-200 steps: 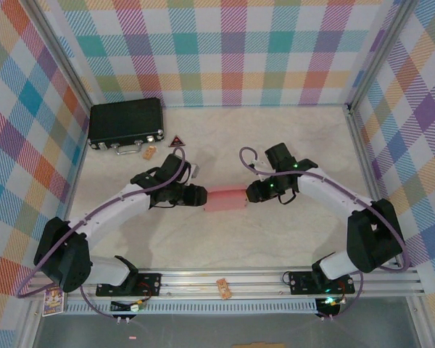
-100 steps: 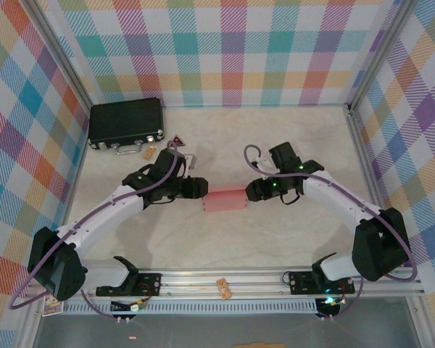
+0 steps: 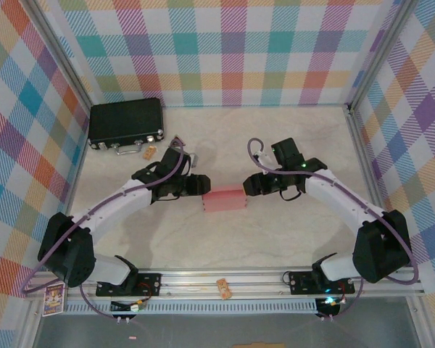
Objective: Fold the paper box
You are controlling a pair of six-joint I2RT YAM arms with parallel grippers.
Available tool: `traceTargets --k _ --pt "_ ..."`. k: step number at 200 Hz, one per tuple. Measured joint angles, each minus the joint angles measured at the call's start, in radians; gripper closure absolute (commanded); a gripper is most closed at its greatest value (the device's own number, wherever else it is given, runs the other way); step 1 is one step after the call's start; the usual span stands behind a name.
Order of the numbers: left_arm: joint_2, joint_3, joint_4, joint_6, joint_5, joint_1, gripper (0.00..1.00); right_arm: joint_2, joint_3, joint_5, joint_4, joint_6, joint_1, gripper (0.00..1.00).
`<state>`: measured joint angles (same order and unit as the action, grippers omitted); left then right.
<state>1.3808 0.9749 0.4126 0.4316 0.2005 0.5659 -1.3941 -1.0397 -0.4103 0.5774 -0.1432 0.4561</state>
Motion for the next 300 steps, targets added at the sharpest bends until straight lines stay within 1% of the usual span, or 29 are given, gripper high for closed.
traceTargets --k 10,58,86,173,265,289,300 --pt "0.000 -0.005 0.000 0.000 0.000 0.000 0.48 -0.016 -0.016 0.014 0.000 -0.008 -0.001 0.55" --pt "0.000 -0.027 -0.006 0.003 0.023 0.000 0.57 -0.076 -0.031 0.035 -0.005 -0.028 -0.003 0.56" --pt "0.000 -0.035 -0.024 0.004 0.026 0.000 0.59 -0.107 -0.031 0.032 -0.005 -0.029 -0.003 0.56" --pt "-0.002 -0.093 -0.080 0.010 0.052 0.000 0.72 -0.138 -0.015 0.024 -0.005 -0.029 -0.003 0.58" --pt "-0.023 -0.122 -0.098 -0.003 0.031 0.002 0.71 -0.142 0.008 0.024 -0.034 -0.030 -0.002 0.58" --pt "-0.023 -0.122 -0.097 -0.017 0.025 0.002 0.65 -0.137 0.014 0.026 -0.045 -0.034 0.000 0.57" --pt "-0.024 -0.122 -0.092 -0.025 0.018 0.001 0.58 -0.124 0.026 0.035 -0.059 -0.037 0.000 0.55"
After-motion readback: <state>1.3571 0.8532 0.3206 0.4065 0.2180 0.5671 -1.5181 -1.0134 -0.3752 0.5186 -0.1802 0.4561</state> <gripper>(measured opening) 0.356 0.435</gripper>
